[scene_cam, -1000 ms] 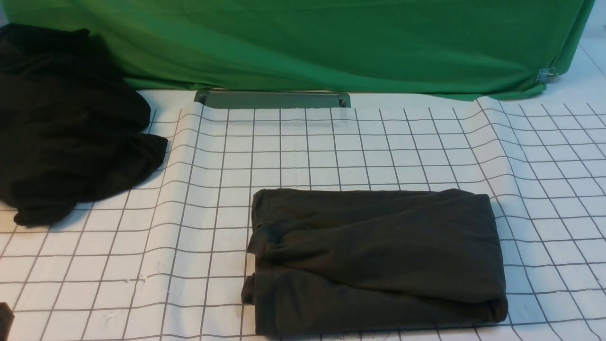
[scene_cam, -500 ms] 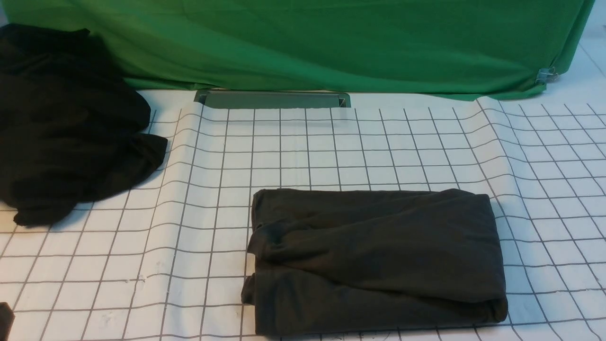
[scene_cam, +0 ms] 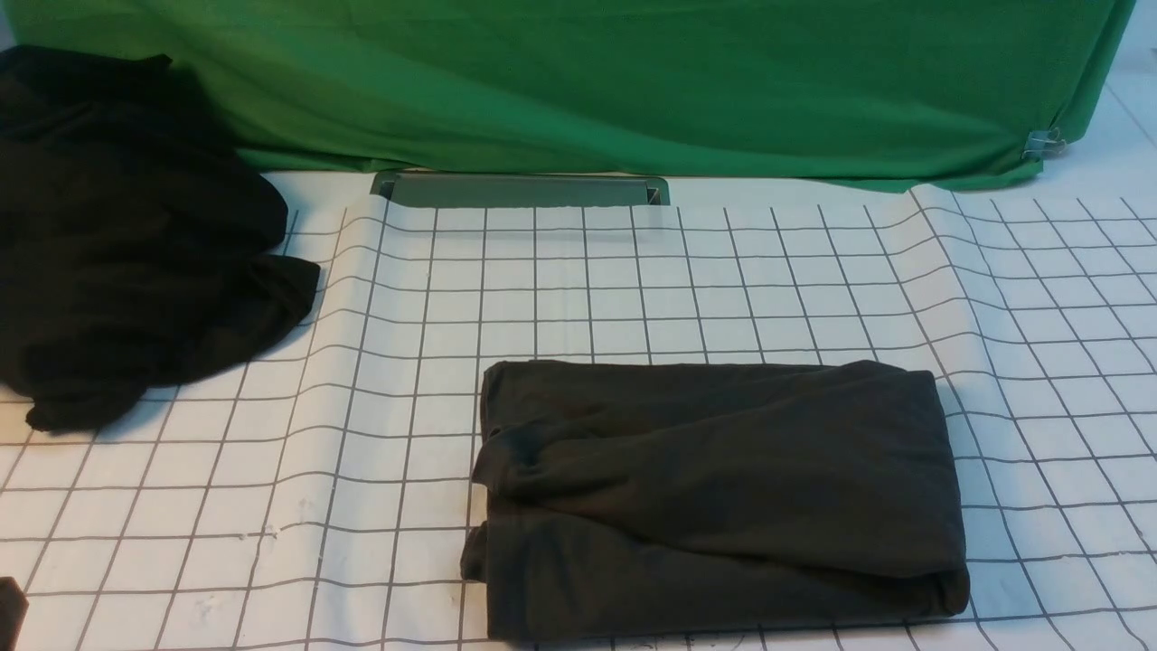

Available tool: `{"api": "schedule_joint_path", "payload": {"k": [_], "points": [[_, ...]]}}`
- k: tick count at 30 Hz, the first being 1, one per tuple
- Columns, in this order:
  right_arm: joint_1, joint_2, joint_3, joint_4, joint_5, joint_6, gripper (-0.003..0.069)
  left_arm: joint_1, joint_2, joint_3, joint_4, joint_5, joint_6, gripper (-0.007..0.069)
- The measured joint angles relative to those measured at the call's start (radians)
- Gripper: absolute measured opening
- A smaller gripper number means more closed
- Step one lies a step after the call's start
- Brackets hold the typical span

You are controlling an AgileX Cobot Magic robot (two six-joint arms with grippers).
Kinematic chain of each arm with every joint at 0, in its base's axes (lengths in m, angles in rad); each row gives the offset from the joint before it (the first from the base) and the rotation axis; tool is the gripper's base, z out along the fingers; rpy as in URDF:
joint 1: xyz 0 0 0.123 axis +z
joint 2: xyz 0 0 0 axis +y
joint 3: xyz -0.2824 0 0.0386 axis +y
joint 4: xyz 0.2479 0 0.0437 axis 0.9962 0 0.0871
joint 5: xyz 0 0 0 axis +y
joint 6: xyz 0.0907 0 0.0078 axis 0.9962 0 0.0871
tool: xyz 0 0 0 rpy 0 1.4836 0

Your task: Fold a long-sleeved shirt over a white checkered tablecloth.

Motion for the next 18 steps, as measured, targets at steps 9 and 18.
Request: {"api": "schedule_joint_path", "payload": {"k": [9,18], "points": [[0.0,0.0,0.0,0.0,0.0,0.0,0.0242,0.0,0.0,0.0,0.0,0.0,0.0,0.0003],[0.0,0.0,0.0,-0.001,0.0,0.0,0.0242,0.0,0.0,0.0,0.0,0.0,0.007,0.0003]]}}
